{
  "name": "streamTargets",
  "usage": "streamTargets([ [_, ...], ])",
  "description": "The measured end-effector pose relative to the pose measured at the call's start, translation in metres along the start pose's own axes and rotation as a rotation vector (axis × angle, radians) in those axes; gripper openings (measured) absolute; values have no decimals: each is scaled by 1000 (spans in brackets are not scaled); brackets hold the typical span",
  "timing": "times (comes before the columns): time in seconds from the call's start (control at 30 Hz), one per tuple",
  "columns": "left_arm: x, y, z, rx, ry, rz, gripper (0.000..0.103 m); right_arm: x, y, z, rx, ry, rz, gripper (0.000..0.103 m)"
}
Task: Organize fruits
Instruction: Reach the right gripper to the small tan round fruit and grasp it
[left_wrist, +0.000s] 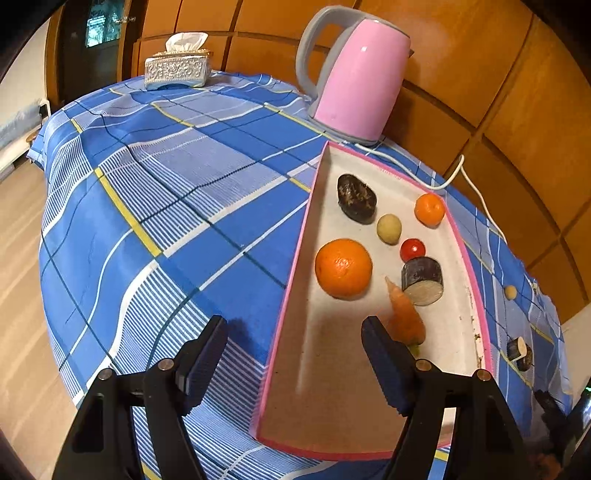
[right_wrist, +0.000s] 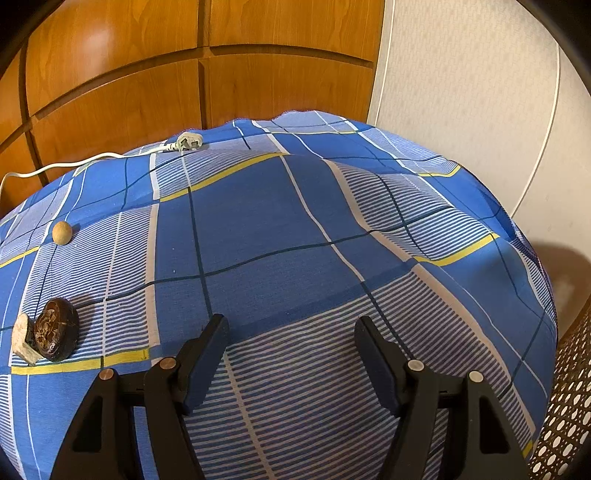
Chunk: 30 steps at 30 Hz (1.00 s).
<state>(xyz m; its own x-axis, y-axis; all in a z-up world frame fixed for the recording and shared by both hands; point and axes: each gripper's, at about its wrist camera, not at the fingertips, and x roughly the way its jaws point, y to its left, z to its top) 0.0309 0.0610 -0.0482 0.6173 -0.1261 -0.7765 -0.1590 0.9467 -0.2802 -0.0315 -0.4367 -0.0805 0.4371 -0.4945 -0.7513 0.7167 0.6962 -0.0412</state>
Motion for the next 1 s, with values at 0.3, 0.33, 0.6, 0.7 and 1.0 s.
streamTargets([
  [0.3,8,0,-5,3,13,17,78,-6,9,27,4,80,163,66],
  [0.33,8,0,-5,6,12,18,78,-10,15,31,-8,70,190,66],
  [0.6,10,-2,-6,17,11,21,83,-9,102,64,-141,151,478,66],
  [0.7,11,-3,-7,23,11,23,85,7,135,75,-173,193,503,60],
  [1.0,13,-5,-8,36,14,25,89,48,185,95,-206,278,475,40],
])
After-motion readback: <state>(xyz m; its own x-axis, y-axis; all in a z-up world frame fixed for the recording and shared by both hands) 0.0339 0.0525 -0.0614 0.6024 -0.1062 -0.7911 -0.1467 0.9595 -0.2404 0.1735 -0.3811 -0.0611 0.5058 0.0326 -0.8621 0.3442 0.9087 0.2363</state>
